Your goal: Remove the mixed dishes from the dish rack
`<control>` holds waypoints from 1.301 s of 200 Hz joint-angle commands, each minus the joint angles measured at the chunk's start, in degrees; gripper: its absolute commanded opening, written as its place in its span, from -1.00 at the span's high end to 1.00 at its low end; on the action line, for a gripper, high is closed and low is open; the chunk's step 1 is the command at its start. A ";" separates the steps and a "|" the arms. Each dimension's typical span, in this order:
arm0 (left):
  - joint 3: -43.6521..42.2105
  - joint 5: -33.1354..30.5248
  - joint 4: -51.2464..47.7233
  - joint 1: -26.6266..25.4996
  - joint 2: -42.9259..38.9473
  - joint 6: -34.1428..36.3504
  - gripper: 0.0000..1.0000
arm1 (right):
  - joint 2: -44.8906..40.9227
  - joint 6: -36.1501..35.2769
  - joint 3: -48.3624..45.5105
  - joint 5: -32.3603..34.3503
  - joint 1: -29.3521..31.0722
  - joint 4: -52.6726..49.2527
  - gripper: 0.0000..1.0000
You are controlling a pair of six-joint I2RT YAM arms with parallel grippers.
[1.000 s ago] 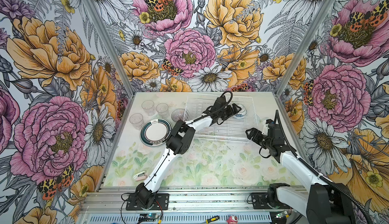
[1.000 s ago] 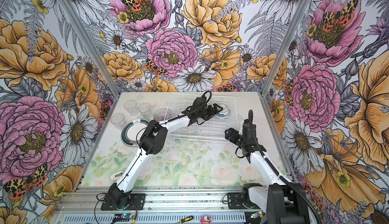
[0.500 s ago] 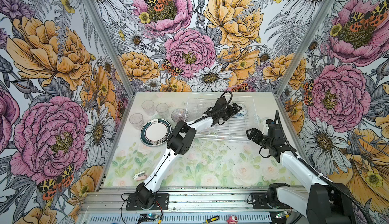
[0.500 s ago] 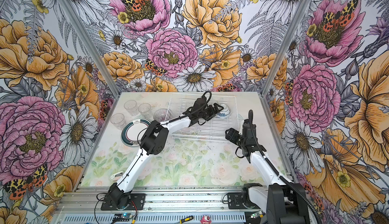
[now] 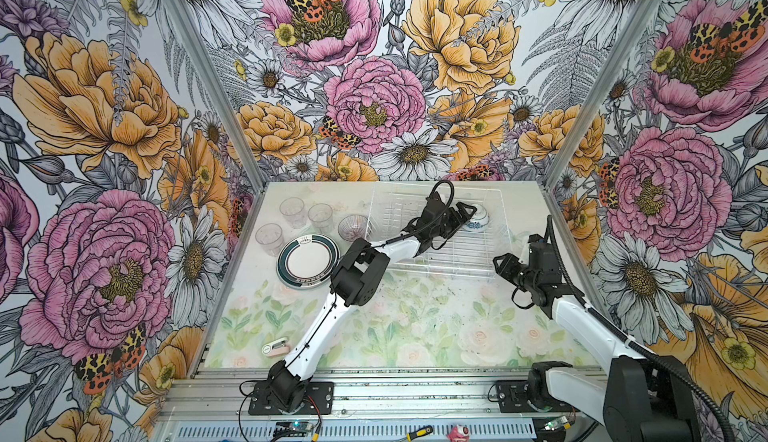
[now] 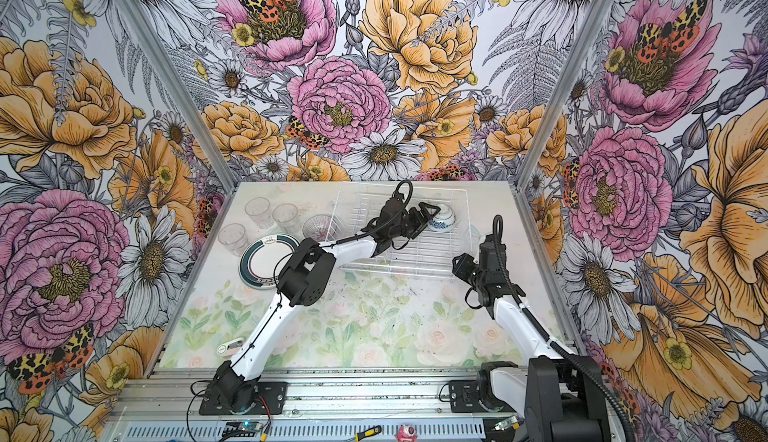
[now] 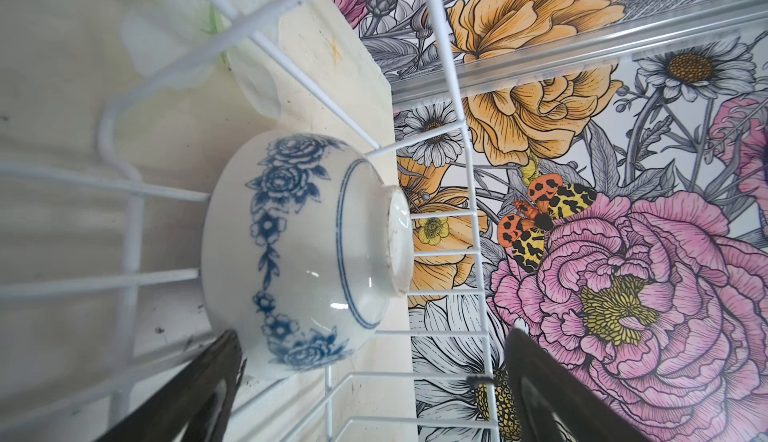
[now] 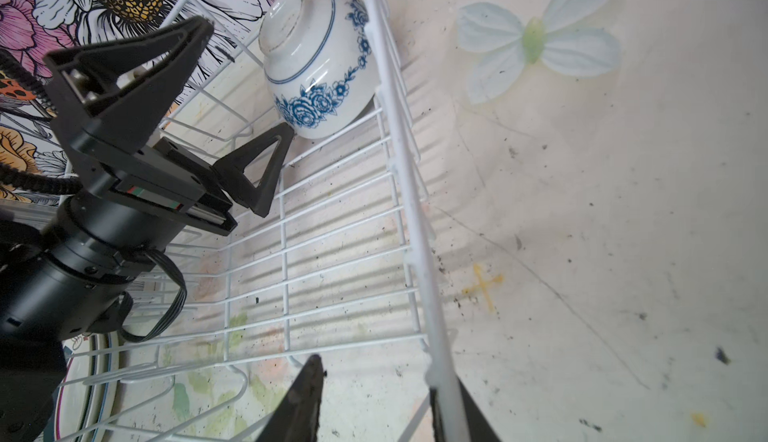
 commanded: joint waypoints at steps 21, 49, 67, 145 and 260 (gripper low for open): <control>-1.06 -2.11 0.07 -1.02 -0.75 0.70 -0.97 | 1.19 -3.91 0.85 -0.80 0.81 -0.35 0.31; -2.08 0.00 0.12 -1.09 -2.33 1.70 -0.97 | 0.88 -4.09 0.74 -1.13 0.81 -0.40 0.45; -6.08 -0.59 0.09 -1.18 -5.67 3.87 -0.97 | 0.62 -4.18 0.43 -1.76 0.81 -0.54 0.55; -19.41 -2.63 -2.03 -1.11 -22.52 14.46 -0.97 | -2.59 -4.68 -0.81 -1.77 0.45 -5.31 0.99; -23.50 -3.80 -3.68 -0.99 -29.59 18.89 -0.97 | -13.84 -4.21 -6.27 -0.89 0.02 -13.84 0.99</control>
